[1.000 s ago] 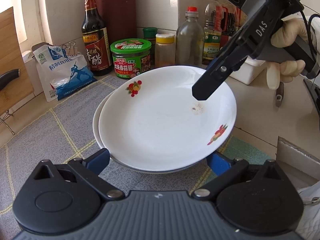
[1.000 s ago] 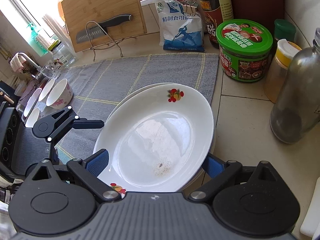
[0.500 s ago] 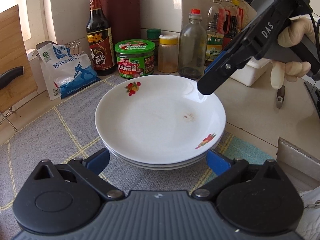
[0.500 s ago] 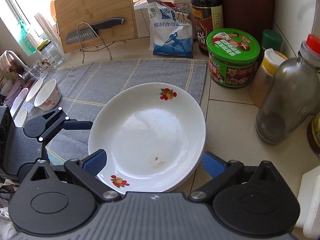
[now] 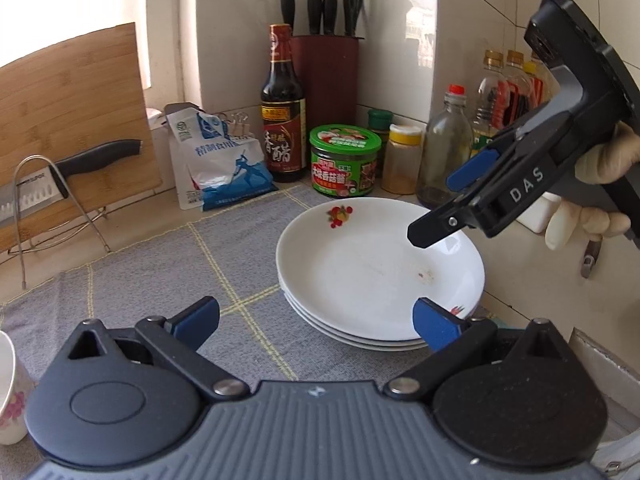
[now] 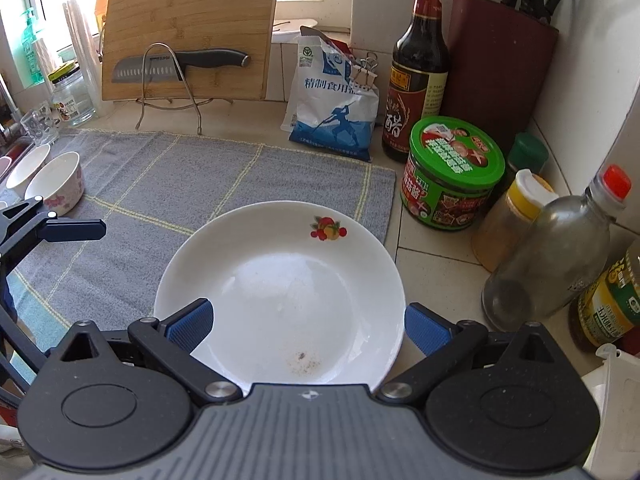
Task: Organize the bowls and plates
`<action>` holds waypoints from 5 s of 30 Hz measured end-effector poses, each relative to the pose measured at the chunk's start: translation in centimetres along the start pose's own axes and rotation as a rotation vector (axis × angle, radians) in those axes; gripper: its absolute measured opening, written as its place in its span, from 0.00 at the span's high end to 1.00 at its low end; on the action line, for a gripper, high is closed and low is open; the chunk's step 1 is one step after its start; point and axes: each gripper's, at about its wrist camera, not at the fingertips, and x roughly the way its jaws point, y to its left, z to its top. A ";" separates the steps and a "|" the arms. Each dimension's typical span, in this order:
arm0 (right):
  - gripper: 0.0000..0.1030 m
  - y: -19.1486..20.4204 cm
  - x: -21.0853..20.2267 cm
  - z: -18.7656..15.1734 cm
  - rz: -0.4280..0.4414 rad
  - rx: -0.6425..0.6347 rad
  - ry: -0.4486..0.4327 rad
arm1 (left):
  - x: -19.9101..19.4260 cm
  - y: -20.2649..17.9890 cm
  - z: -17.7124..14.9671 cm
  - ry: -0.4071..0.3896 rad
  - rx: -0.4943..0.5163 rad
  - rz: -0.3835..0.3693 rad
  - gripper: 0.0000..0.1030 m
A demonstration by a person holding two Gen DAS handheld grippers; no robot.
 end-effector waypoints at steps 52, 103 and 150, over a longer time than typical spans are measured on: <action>0.15 38.6 8.7 5.3 0.513 -0.385 -0.043 | -18.3 17.7 -17.2 0.030 -0.242 0.466 0.10; 0.29 30.9 4.5 1.6 0.478 -0.141 -0.017 | -16.7 12.9 -14.1 0.054 -0.079 0.164 0.14; 0.10 24.5 3.9 -1.4 0.327 0.029 0.008 | -10.8 9.9 -12.4 0.091 0.033 -0.053 0.13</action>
